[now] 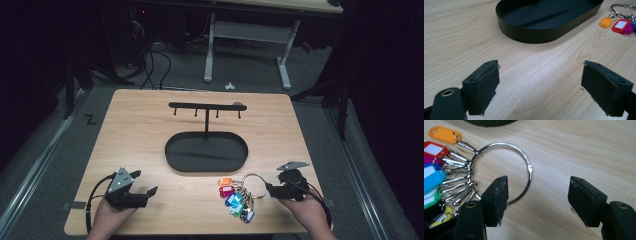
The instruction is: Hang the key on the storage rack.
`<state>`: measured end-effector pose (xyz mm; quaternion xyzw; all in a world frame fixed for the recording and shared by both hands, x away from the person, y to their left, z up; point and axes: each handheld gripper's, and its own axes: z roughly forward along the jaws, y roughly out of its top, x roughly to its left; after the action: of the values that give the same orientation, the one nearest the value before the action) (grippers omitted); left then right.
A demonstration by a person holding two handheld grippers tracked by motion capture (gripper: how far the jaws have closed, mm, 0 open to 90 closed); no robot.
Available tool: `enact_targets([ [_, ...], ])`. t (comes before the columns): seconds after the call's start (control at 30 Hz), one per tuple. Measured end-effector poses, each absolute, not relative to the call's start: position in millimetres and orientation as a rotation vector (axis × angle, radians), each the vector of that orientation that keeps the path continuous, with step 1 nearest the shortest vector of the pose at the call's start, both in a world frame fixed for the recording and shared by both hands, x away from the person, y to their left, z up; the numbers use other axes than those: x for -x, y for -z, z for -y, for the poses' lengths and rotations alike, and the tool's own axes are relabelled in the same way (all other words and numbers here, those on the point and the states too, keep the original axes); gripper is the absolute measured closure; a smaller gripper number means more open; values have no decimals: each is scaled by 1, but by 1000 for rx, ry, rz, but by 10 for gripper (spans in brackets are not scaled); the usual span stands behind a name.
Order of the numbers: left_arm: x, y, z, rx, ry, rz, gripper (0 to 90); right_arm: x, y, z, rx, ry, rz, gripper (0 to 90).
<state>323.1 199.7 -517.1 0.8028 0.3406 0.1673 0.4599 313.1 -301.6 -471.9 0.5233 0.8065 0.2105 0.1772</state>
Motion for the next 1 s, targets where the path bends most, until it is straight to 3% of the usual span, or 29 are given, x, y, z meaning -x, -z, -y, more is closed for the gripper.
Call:
enact_targets([
  [0.63,-323,517,-200,-1975,-400,-836,156,-347,465,273,-1440,-210,-2586,316],
  [0.8,-323,518,-199,-1984,-395,-832,157,-354,468,266,-1425,-162,-2619,351],
  [1.0,-322,518,-198,-1988,-393,-827,158,-364,472,264,-1454,-139,-2647,478],
])
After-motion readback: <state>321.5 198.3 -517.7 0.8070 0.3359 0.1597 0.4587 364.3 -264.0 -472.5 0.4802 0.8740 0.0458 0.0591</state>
